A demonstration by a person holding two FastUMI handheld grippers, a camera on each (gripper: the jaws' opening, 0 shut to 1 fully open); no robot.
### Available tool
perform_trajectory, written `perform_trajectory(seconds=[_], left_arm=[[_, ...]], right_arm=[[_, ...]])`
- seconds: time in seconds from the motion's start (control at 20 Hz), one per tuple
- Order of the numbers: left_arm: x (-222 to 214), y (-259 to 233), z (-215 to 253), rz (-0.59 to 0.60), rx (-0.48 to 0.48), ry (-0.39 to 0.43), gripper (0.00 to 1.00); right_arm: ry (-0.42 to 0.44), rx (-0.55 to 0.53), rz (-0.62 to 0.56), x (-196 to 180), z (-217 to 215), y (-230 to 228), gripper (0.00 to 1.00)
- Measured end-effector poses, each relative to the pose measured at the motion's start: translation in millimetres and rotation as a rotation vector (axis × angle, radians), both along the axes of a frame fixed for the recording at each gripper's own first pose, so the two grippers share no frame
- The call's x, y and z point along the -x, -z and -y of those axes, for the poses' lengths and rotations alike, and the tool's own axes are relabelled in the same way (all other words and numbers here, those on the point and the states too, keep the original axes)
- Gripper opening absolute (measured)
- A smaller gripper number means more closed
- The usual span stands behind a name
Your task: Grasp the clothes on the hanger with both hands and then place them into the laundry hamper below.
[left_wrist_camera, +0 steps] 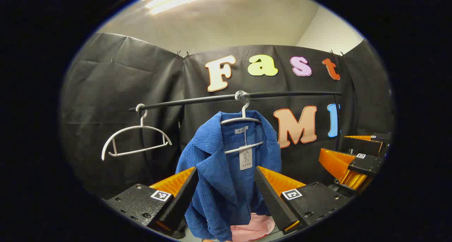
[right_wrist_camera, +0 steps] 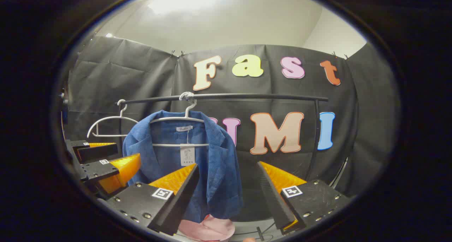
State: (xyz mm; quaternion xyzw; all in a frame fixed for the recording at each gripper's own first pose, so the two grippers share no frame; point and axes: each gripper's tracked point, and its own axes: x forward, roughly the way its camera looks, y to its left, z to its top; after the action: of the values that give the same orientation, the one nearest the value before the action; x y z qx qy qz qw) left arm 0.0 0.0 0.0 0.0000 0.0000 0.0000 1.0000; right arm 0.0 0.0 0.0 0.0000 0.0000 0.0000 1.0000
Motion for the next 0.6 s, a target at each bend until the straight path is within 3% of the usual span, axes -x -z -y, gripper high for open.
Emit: perform_trajectory(seconds=[0.6], left_arm=[[9,5,-11,-0.037,-0.016,-0.04,0.99]], right_arm=[[-0.036,-0.021,0.011,5,-13,-4,0.94]])
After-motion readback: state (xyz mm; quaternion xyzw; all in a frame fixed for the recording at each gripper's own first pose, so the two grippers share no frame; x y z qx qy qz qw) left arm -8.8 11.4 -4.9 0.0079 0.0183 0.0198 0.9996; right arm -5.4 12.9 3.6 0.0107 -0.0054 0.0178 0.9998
